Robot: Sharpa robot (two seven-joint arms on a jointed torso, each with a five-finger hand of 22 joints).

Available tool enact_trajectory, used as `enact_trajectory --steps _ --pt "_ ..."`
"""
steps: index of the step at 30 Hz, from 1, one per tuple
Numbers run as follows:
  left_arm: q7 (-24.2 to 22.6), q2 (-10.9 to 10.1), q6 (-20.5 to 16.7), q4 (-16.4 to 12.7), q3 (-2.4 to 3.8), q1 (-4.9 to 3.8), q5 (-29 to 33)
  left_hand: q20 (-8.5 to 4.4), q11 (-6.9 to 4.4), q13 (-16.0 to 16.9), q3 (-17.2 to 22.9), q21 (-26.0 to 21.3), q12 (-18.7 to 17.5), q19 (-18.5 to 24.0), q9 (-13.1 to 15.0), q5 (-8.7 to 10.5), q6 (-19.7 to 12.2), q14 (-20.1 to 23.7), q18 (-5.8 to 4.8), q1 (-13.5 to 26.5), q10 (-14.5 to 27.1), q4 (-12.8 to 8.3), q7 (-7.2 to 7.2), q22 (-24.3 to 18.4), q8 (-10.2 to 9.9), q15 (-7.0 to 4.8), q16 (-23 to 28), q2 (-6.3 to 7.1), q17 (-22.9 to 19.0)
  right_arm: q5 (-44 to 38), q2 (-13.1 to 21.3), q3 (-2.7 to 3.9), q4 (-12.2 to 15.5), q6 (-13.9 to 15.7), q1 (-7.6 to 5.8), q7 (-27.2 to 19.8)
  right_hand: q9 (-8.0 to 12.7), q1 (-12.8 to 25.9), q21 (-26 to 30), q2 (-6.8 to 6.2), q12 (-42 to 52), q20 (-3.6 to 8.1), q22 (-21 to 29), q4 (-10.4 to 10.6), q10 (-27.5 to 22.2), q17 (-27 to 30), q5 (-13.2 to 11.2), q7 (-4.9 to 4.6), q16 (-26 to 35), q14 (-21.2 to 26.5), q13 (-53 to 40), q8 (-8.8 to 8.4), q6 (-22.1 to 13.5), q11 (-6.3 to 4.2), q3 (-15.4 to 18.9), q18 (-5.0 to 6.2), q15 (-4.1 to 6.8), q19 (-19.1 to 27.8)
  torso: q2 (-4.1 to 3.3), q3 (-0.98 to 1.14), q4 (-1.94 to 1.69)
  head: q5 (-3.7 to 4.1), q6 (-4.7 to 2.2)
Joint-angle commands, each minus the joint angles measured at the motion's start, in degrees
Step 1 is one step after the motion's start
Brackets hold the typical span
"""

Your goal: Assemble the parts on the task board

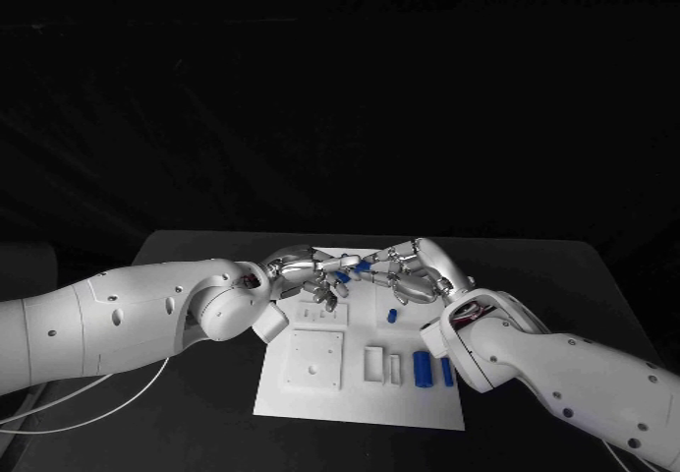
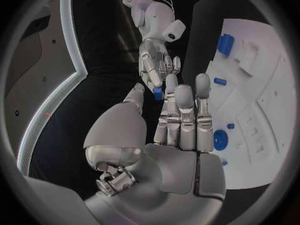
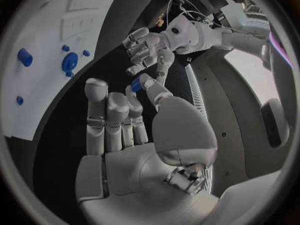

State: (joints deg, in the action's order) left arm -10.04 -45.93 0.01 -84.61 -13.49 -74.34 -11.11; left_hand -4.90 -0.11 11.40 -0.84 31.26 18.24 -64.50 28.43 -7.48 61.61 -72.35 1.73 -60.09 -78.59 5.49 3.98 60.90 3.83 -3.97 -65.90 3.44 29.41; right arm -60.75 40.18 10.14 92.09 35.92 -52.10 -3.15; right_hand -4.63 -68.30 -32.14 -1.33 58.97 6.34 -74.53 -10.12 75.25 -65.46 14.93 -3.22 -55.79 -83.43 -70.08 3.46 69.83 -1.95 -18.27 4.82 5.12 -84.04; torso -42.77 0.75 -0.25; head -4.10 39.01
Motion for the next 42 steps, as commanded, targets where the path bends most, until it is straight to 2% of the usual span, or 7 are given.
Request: enact_trajectory --steps 1,7,11,18,26,34,42 --pt "0.2 -0.2 0.6 0.3 0.04 -0.02 -0.7 0.24 0.17 -0.1 -0.2 0.4 0.2 0.1 -0.3 1.95 -0.3 0.1 0.78 0.1 0.6 2.2 0.09 -0.3 -0.1 0.38 0.1 1.27 -0.1 1.6 0.2 0.02 -0.1 -0.7 0.01 -0.4 -0.4 0.2 -0.1 0.16 0.2 0.40 -0.1 -0.1 0.2 0.0 0.3 0.52 -0.2 -0.1 -0.1 0.20 0.9 -0.30 0.4 -0.67 0.40 -2.7 0.02 0.01 -0.02 0.09 -0.04" --pt "-1.0 -1.1 -2.1 2.1 0.05 -0.05 -4.2 0.80 0.83 -1.0 0.2 0.2 -0.8 0.8 -2.8 2.39 -1.9 0.8 1.02 -1.4 2.5 3.6 0.85 -1.3 -0.1 1.03 1.0 1.92 -0.8 6.5 1.0 0.04 -1.1 -3.3 0.01 -0.1 -0.3 0.2 0.0 0.37 0.2 0.40 0.0 0.0 0.2 -0.1 0.6 0.54 -0.1 -0.1 -0.2 0.21 0.9 -0.30 1.2 -0.68 0.40 -2.7 0.05 0.00 -0.02 0.30 -0.14" --pt "-4.7 -1.8 -6.8 3.3 0.07 -0.07 -9.9 1.30 1.36 -4.1 -1.6 -1.1 -2.1 1.5 -9.1 0.18 -2.4 1.9 1.01 -5.6 3.3 -1.3 1.28 -3.2 1.4 1.64 2.6 -1.68 -1.7 13.1 1.8 0.07 -1.9 -7.1 0.00 0.8 -0.3 0.2 0.1 0.60 0.3 0.38 -0.1 0.0 0.2 0.0 1.2 0.53 0.0 -0.1 -0.3 0.20 0.8 -0.28 1.6 -0.70 0.37 -2.6 0.04 -0.02 -0.01 0.34 -0.23" --pt "-10.6 -2.3 -14.7 3.7 0.13 -0.09 -23.9 1.59 1.48 -6.8 -0.4 -2.9 -4.9 2.9 -14.1 -6.71 -1.0 3.9 0.67 -18.0 4.4 -9.9 1.83 -4.7 1.3 1.83 6.4 -3.46 -3.4 24.3 2.7 0.14 -2.9 -14.5 -0.41 3.6 -0.2 0.4 0.6 1.09 0.3 0.24 -0.1 -0.1 -0.2 0.1 2.4 0.31 0.3 0.3 -0.6 0.20 0.0 -0.09 2.6 -0.61 0.21 -2.5 0.04 -0.06 -0.03 0.54 -0.46" --pt "-15.1 -1.9 -22.1 2.2 0.22 -0.09 -40.5 1.53 1.49 -7.6 -1.3 -1.6 -9.5 4.0 -21.3 -6.93 1.6 3.5 1.01 -22.6 2.4 -14.8 1.99 -3.4 0.0 1.84 9.3 -4.22 -4.1 36.4 3.5 0.16 -4.2 -24.4 -1.71 8.5 -0.2 0.6 1.3 1.83 0.5 0.16 -0.4 0.0 -0.5 -0.1 2.4 0.31 0.1 0.4 -0.8 0.19 -0.1 -0.01 4.1 -0.61 0.16 -2.3 0.07 -0.08 0.06 0.96 -0.78" --pt "-17.5 -0.5 -27.9 0.3 0.53 -0.22 -52.3 1.60 1.54 -7.6 -2.7 -1.5 -10.7 3.9 -23.6 -5.74 0.8 3.1 1.12 -22.5 1.4 -15.2 2.11 -3.4 -0.1 1.86 9.9 -3.56 -3.8 46.8 3.9 0.15 -7.3 -35.8 -3.16 13.2 -0.4 0.4 1.3 2.25 0.6 0.12 -0.8 -0.2 -0.7 -0.3 2.9 0.29 -0.1 0.5 -0.9 0.19 -0.1 0.10 4.7 -0.69 0.12 -2.2 0.19 -0.12 0.09 1.52 -1.01" --pt "-17.2 2.0 -31.4 0.8 0.50 -0.31 -61.0 1.57 1.48 -7.6 -3.5 -2.7 -11.0 2.6 -24.2 -4.43 -0.2 2.1 0.95 -22.0 0.6 -11.3 2.12 -5.2 -0.1 1.78 10.8 -1.85 -3.7 52.0 4.1 0.13 -10.1 -44.1 -4.65 15.7 -0.5 0.2 1.2 2.67 0.6 0.09 -1.4 -0.5 -1.0 -0.6 2.9 0.23 -0.4 0.6 -0.9 0.20 -0.3 0.22 5.3 -0.77 0.08 -2.0 0.06 -0.07 0.04 1.93 -1.28"
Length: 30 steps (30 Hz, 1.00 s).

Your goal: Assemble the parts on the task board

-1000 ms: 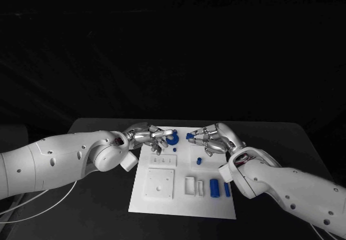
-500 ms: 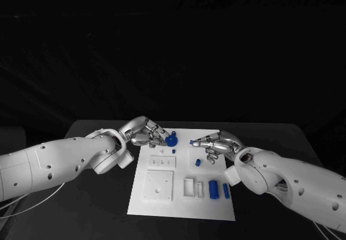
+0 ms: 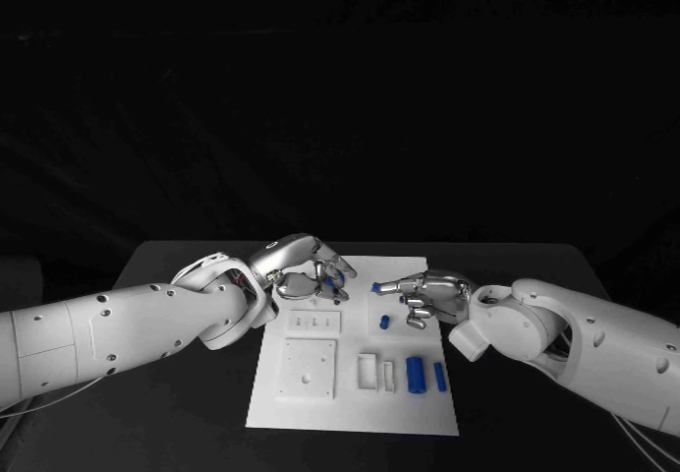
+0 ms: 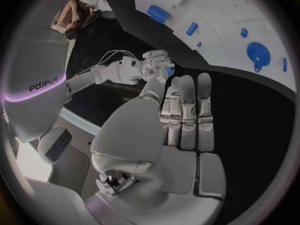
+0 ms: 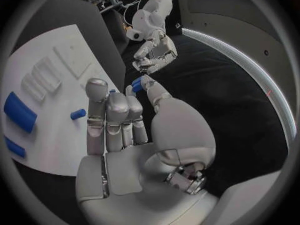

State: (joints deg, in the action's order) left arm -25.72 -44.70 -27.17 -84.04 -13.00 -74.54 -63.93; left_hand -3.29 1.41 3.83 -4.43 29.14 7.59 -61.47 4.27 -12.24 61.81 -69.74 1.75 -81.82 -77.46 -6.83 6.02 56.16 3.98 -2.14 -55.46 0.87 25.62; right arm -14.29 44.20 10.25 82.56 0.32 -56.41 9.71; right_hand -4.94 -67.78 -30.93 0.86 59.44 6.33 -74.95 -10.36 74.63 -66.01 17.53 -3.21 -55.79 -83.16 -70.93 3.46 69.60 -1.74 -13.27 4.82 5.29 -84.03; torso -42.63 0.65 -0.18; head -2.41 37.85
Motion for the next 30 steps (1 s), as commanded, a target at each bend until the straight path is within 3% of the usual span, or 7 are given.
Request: enact_trajectory --steps 1,7,15,22,30 --pt "-1.3 1.2 -4.4 0.4 0.00 -0.12 -9.0 -0.05 -0.06 0.0 0.1 -0.6 -0.4 -0.6 -0.1 0.55 -0.4 -0.7 0.91 -0.3 -0.6 1.7 0.02 -0.6 -0.3 -0.06 0.4 0.99 0.1 5.8 0.1 0.01 -0.8 -9.1 -0.49 3.1 -0.2 -0.3 0.0 0.48 0.1 0.10 -1.0 -0.3 -0.3 -0.1 0.3 0.22 -0.4 0.4 -0.1 0.20 -0.1 0.01 0.3 -0.77 -0.09 -2.0 -0.07 0.01 -0.03 0.30 -0.16" --pt "0.1 3.6 -5.3 1.7 -0.03 -0.22 -12.7 -0.32 -0.29 0.1 0.6 -2.9 0.3 -3.3 0.0 2.02 -0.3 -2.0 0.64 0.0 -1.5 7.1 -0.18 -2.5 -0.3 -0.34 0.6 3.15 0.8 6.8 0.1 -0.05 -1.4 -11.2 -1.06 3.7 -0.2 -0.1 0.1 0.51 0.1 0.06 -1.2 -0.3 -0.4 -0.2 0.3 0.23 -0.5 0.5 0.0 0.20 -0.1 0.08 0.6 -0.78 -0.13 -1.9 -0.16 0.08 0.04 0.44 -0.25" --pt "2.7 5.3 -5.0 2.7 -0.05 -0.38 -14.9 -0.46 -0.31 0.2 1.2 -6.1 1.2 -5.8 0.1 2.64 -0.6 -2.9 0.53 2.2 -1.6 11.6 -0.27 -1.8 -0.3 -0.40 0.5 4.89 1.8 7.1 0.1 -0.21 -1.8 -12.5 -1.39 4.1 -0.3 -0.2 -0.2 0.50 0.2 0.10 -1.5 -0.4 -0.3 -0.4 0.6 0.30 -0.7 0.5 -0.1 0.19 0.1 0.04 0.7 -0.80 -0.09 -2.0 -0.18 0.14 -0.04 0.67 -0.30" --pt "3.9 5.7 -5.3 2.6 -0.04 -0.50 -15.1 -0.36 -0.15 0.3 2.4 -9.1 2.5 -7.2 0.2 3.52 -0.8 -3.3 0.60 5.0 -1.1 15.5 -0.25 0.4 -0.3 -0.33 0.8 6.22 2.3 7.1 0.2 -0.43 -2.0 -13.2 -1.53 4.7 -0.3 0.0 -0.3 0.46 0.3 0.09 -1.6 -0.3 -0.3 -0.5 0.5 0.29 -0.8 0.5 -0.1 0.19 0.1 0.05 0.9 -0.82 -0.11 -2.0 -0.18 0.06 -0.03 0.86 -0.26" --pt "4.0 5.8 -4.2 2.2 -0.04 -0.56 -14.5 -0.57 -0.54 0.3 1.9 -10.7 2.8 -7.9 0.8 1.88 2.1 -3.5 0.40 6.4 -1.6 17.4 -1.02 2.3 -0.2 -0.59 0.6 4.28 2.7 7.1 0.2 -0.53 -2.4 -13.4 -1.57 4.9 -0.3 -0.2 -0.3 0.49 0.2 0.07 -1.8 -0.4 -0.4 -0.7 0.8 0.29 -0.9 0.5 0.0 0.20 0.1 0.05 1.0 -0.81 -0.12 -2.0 -0.18 0.06 -0.14 1.25 -0.35"
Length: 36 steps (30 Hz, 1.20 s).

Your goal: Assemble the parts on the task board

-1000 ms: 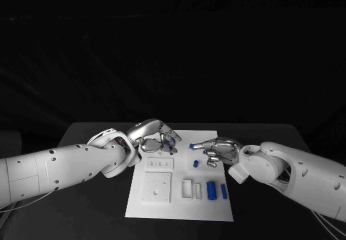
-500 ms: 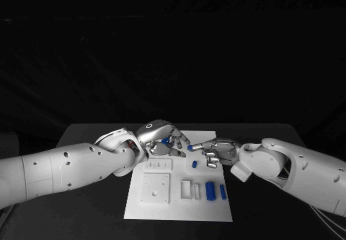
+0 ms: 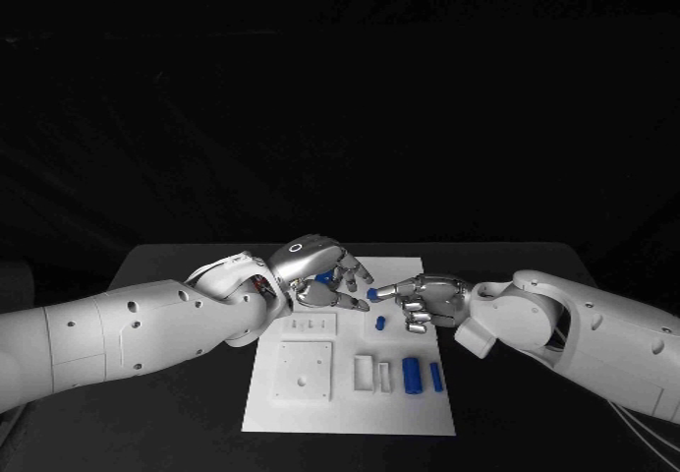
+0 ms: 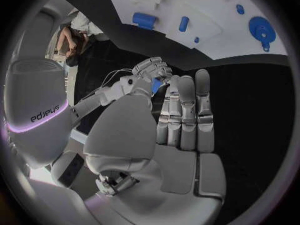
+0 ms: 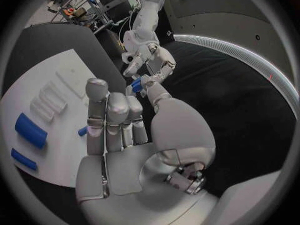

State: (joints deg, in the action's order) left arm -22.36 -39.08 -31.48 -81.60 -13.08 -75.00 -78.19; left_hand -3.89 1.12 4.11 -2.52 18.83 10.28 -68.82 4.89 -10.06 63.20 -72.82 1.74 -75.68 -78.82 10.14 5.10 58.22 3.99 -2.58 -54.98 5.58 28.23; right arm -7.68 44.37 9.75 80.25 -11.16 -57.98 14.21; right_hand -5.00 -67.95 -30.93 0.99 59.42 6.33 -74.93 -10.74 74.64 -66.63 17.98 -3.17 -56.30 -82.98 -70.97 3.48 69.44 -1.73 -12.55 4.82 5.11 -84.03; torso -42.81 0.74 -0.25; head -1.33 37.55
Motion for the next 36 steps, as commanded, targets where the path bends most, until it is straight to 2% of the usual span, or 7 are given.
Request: enact_trajectory --steps 1,7,8,13,19,29,36 --pt "0.7 0.2 0.2 -0.3 0.03 -0.10 -0.2 -0.02 -0.39 0.0 -0.1 -0.4 0.0 -0.6 0.5 -0.89 1.7 -0.5 0.38 0.5 -0.5 0.7 -0.38 0.4 0.0 -0.23 0.0 -0.77 0.1 0.5 0.0 -0.03 -0.1 -1.9 0.00 0.4 -0.3 0.0 -0.3 0.36 0.2 0.08 -1.9 0.0 -0.4 -0.1 0.3 0.25 -0.4 0.3 0.0 0.18 0.2 0.04 0.3 -0.82 0.06 -2.0 -0.01 -0.02 -0.08 0.18 -0.04" --pt "0.6 0.2 0.5 -0.7 0.03 -0.11 0.1 -0.43 -0.80 -0.1 -0.2 -1.1 -1.4 -1.0 2.4 -6.92 3.3 -0.8 0.08 -0.4 -1.7 2.6 -1.12 2.1 -0.3 -0.57 -0.5 -2.12 0.4 0.5 -0.2 -0.09 -0.2 -1.8 0.00 0.6 -0.3 -0.1 -0.2 0.36 0.2 0.07 -1.9 -0.1 -0.4 -0.1 0.4 0.22 -0.3 0.3 0.0 0.17 0.2 0.05 0.3 -0.81 0.06 -2.0 -0.01 -0.04 0.04 0.12 0.03" --pt "0.5 0.2 0.6 -0.7 0.03 -0.11 0.2 -0.46 -0.83 -0.1 -0.2 -1.1 -1.5 -1.1 2.5 -7.46 3.4 -0.8 0.07 -0.6 -1.8 2.7 -1.17 2.3 -0.3 -0.61 -0.6 -2.29 0.5 0.4 -0.3 -0.11 -0.3 -1.8 0.00 0.7 -0.3 -0.1 -0.2 0.36 0.2 0.07 -1.9 -0.1 -0.4 -0.1 0.4 0.22 -0.3 0.3 0.0 0.17 0.2 0.05 0.3 -0.81 0.06 -2.0 -0.01 -0.04 0.04 0.13 0.04" --pt "0.2 0.3 1.0 -1.0 0.03 -0.12 0.6 -0.48 -0.81 -0.1 -0.6 -1.9 -3.0 -1.3 3.4 -7.90 3.3 -0.7 0.07 -1.5 -2.4 3.6 -1.24 3.9 -0.3 -0.61 -0.9 -2.95 0.7 0.0 -0.5 -0.16 -0.3 -1.5 0.00 0.7 -0.3 -0.1 -0.1 0.31 0.2 0.07 -2.0 -0.1 -0.4 -0.1 0.6 0.21 -0.4 0.3 0.0 0.16 0.2 0.05 0.3 -0.81 0.05 -2.0 -0.02 0.04 -0.01 0.29 0.07" --pt "0.4 0.4 1.5 -1.1 0.03 -0.12 0.8 -0.43 -0.72 -0.1 -1.1 -3.5 -4.0 -1.9 3.5 -8.19 2.7 -0.8 0.19 -2.3 -2.7 3.9 -1.06 6.2 -0.3 -0.57 -1.2 -3.49 0.8 -0.3 -0.6 -0.17 -0.1 -1.7 0.00 0.8 -0.3 -0.1 -0.1 0.31 0.2 0.07 -2.0 -0.1 -0.4 -0.1 0.6 0.21 -0.4 0.3 0.0 0.16 0.2 0.05 0.3 -0.81 0.05 -2.0 0.01 0.07 0.03 0.06 0.29" --pt "1.2 0.7 3.4 -1.0 0.02 -0.12 0.3 -0.43 -0.71 -0.2 -1.2 -6.1 -4.7 -2.8 3.3 -8.21 2.9 -0.7 0.21 -4.1 -2.6 2.9 -1.11 9.6 -0.3 -0.58 -1.6 -4.52 0.9 -0.4 -0.7 -0.18 0.0 -1.8 0.00 0.7 -0.3 0.0 0.0 0.30 0.2 0.05 -2.2 -0.2 -0.5 -0.1 0.6 0.19 -0.2 0.4 0.1 0.18 0.2 0.07 0.3 -0.79 0.04 -2.1 0.01 0.05 0.03 0.28 0.36" --pt "1.4 0.8 4.4 -1.0 0.02 -0.12 0.1 -0.53 -0.85 -0.2 -0.7 -6.7 -4.9 -3.0 3.4 -9.08 3.5 -0.7 0.16 -5.3 -2.8 1.9 -1.33 10.9 -0.3 -0.69 -2.0 -5.22 1.1 -0.3 -0.7 -0.18 -0.3 -2.2 0.00 0.7 -0.3 0.0 0.0 0.30 0.2 0.05 -2.2 -0.2 -0.5 -0.1 0.6 0.19 -0.2 0.4 0.1 0.18 0.2 0.07 0.3 -0.79 0.04 -2.1 0.01 0.06 0.02 0.24 0.51"
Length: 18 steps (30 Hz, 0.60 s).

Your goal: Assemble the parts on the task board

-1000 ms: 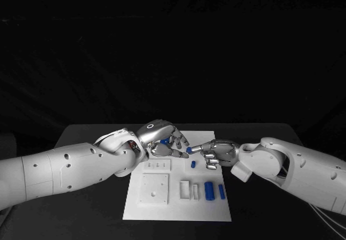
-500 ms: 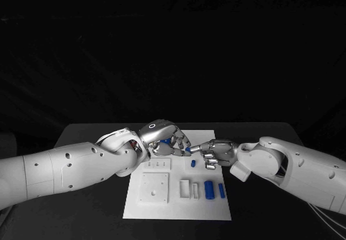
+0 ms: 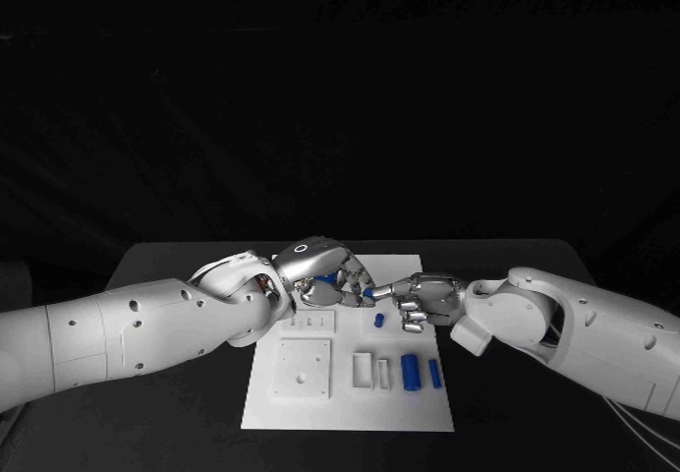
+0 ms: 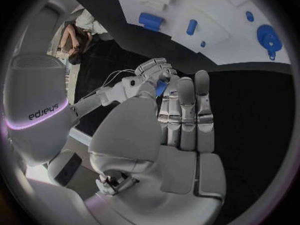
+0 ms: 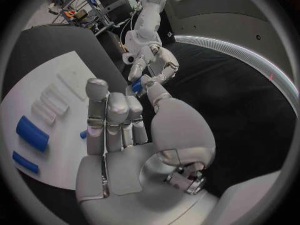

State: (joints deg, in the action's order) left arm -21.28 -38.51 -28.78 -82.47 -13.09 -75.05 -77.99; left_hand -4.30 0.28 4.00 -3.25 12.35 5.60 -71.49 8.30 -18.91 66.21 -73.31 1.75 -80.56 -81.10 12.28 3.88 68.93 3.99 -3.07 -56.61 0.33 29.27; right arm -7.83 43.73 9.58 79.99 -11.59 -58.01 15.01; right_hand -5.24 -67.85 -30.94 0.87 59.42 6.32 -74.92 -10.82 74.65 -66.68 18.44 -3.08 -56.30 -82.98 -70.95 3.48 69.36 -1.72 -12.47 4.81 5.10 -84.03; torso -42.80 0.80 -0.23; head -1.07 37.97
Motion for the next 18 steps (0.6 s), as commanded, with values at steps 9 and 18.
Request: enact_trajectory --steps 9,18 --pt "-0.2 0.2 1.8 -0.2 0.03 -0.07 -0.3 -0.46 -0.42 -0.1 0.9 -0.6 -0.7 -1.0 0.6 -3.81 2.0 -0.7 0.07 -0.8 -1.9 -0.8 -0.78 2.0 -0.3 -0.55 -1.3 -0.98 0.5 -0.5 -0.2 -0.01 -0.2 -2.1 0.02 0.1 0.0 0.0 0.0 0.40 0.1 0.05 -2.3 0.0 -0.6 0.0 0.2 0.11 -0.2 0.4 0.1 0.17 0.2 0.06 0.3 -0.79 0.04 -2.1 0.00 -0.05 -0.01 0.03 0.08" --pt "-0.5 0.1 1.1 -0.5 0.03 -0.06 0.2 -0.88 -0.88 0.0 2.2 -0.9 -0.6 -1.4 6.9 -9.24 3.2 -0.9 -0.14 -0.1 -3.2 0.2 -1.76 4.1 -0.1 -0.91 -2.0 -1.23 1.0 -1.9 -0.3 -0.01 -0.6 -2.2 0.02 0.3 0.0 0.0 0.2 0.40 -0.1 0.04 -2.4 0.0 -0.7 0.0 0.2 0.12 0.0 0.4 0.2 0.17 0.2 0.05 0.3 -0.79 0.03 -2.1 -0.01 -0.09 -0.01 0.05 0.04"
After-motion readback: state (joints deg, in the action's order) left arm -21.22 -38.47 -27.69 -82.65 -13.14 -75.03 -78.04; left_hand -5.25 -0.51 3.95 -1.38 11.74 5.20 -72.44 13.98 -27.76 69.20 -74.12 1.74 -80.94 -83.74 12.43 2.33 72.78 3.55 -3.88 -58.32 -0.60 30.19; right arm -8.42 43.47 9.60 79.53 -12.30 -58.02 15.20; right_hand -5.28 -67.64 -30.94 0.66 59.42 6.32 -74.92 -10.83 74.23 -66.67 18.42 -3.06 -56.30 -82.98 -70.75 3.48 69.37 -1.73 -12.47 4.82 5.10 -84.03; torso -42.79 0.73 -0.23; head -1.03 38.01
